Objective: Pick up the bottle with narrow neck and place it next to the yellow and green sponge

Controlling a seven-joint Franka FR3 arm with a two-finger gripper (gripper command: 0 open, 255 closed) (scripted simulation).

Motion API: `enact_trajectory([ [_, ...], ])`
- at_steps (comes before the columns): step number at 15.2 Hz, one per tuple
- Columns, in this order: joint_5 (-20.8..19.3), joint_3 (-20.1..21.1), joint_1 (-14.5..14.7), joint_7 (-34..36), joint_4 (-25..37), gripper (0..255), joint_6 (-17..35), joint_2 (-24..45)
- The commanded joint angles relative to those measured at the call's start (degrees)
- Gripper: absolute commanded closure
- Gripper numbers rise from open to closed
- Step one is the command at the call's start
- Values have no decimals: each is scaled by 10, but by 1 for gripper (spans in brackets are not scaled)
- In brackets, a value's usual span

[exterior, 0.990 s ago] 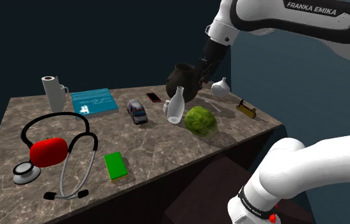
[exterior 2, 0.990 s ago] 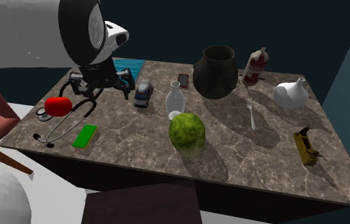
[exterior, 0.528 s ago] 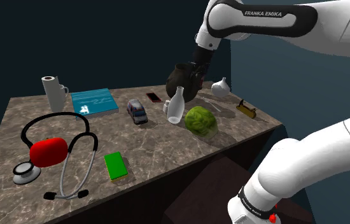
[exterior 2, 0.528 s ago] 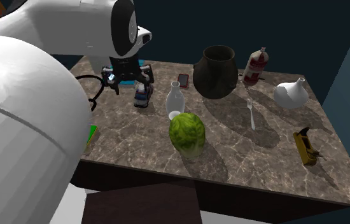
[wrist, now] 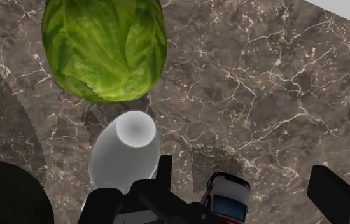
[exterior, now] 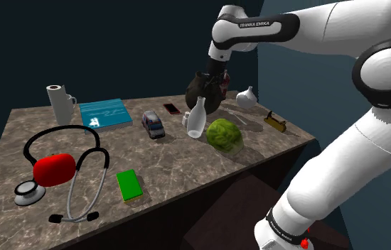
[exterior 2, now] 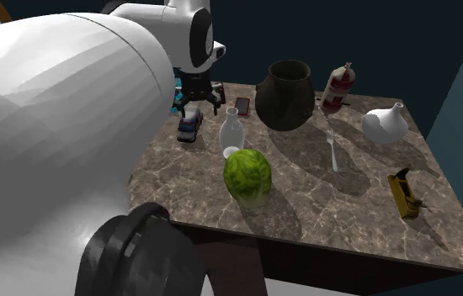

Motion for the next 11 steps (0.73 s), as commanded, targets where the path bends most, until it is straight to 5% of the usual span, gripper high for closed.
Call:
enact_trajectory([
  [1,-1,-7,-5,-8,29,0,6,42],
  [11,6,-35,-39,-49,225,0,-3,262],
])
